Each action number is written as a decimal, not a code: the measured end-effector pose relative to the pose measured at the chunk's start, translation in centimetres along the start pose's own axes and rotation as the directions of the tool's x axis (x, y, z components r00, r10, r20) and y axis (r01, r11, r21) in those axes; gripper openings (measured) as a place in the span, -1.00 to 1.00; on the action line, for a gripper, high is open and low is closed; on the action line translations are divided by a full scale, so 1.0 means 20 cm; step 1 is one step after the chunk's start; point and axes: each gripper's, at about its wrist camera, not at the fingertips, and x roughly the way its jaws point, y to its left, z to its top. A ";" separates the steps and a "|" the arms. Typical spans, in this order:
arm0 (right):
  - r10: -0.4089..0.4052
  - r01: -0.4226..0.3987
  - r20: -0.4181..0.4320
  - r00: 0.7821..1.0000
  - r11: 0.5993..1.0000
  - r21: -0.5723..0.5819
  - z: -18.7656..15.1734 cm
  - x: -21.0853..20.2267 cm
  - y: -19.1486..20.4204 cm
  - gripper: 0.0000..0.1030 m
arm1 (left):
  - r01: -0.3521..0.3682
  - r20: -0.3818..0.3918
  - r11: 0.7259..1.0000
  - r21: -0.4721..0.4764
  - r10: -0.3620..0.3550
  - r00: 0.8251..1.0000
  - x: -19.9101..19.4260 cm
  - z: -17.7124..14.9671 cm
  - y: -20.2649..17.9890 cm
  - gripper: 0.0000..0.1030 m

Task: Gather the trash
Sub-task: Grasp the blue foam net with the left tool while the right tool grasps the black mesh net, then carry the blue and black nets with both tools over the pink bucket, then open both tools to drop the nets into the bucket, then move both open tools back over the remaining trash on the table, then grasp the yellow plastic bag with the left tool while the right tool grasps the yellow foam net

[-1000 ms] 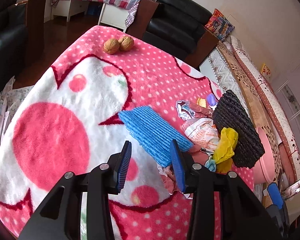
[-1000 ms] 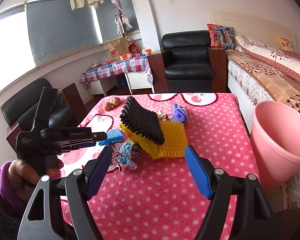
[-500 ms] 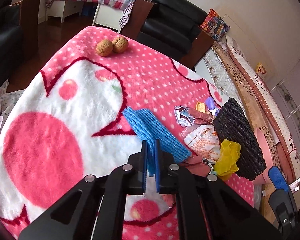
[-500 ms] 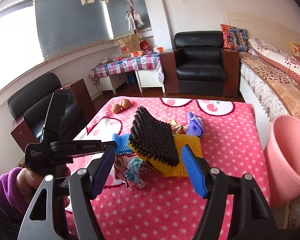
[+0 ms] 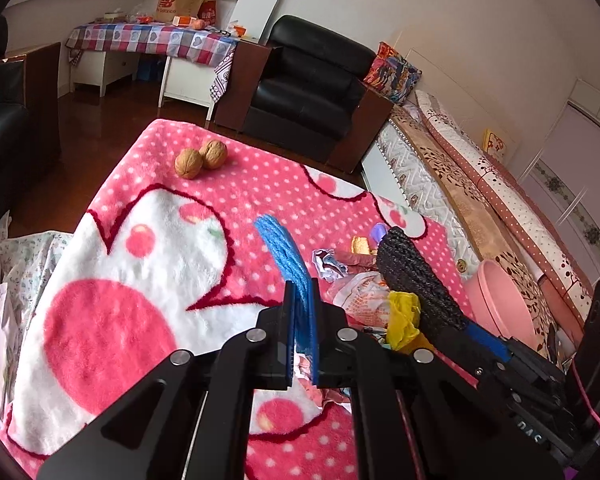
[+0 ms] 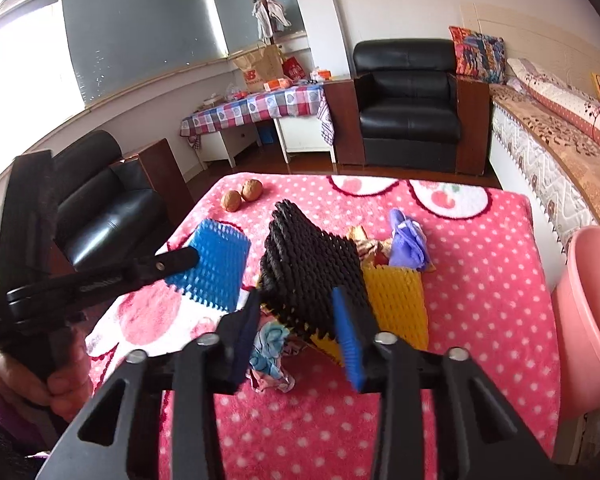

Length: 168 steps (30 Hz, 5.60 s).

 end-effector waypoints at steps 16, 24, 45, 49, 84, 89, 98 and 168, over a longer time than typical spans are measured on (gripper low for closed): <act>-0.027 0.013 0.163 0.986 0.996 0.086 0.02 -0.37 -0.15 -0.84 | 0.060 0.115 0.993 0.102 -0.072 0.991 -0.20 0.07 -0.22 -0.91; -0.107 0.076 0.195 0.975 0.985 0.158 -0.01 -0.53 -0.31 -0.84 | 0.137 0.117 0.968 0.212 -0.164 0.979 -0.20 0.07 -0.48 -0.91; -0.286 0.197 0.221 0.932 0.916 0.350 -0.12 -0.76 -0.82 -0.84 | 0.303 0.000 0.870 0.388 -0.329 0.944 0.06 -0.06 -1.06 -0.91; -0.322 0.218 0.217 0.921 0.891 0.398 -0.14 -0.79 -0.96 -0.84 | 0.337 -0.035 0.844 0.416 -0.356 0.934 0.13 -0.10 -1.19 -0.91; -0.455 0.363 0.077 0.887 0.791 0.491 -0.26 -0.61 -1.48 -0.19 | 0.376 -0.215 0.816 0.440 -0.311 0.926 0.73 -0.27 -1.60 -0.55; -0.466 0.375 0.092 0.880 0.800 0.469 -0.24 -0.64 -1.40 -0.17 | 0.383 -0.203 0.808 0.448 -0.326 0.923 0.68 -0.24 -1.60 -0.55; -0.431 0.353 0.134 0.892 0.851 0.388 -0.18 -0.66 -1.14 -0.04 | 0.324 -0.127 0.814 0.483 -0.301 0.945 0.45 -0.22 -1.48 -0.55; -0.032 0.070 -0.173 0.984 0.974 0.217 -0.08 0.24 -0.48 -0.26 | 0.055 0.079 0.971 0.234 -0.075 0.994 -0.05 0.00 -0.26 -0.95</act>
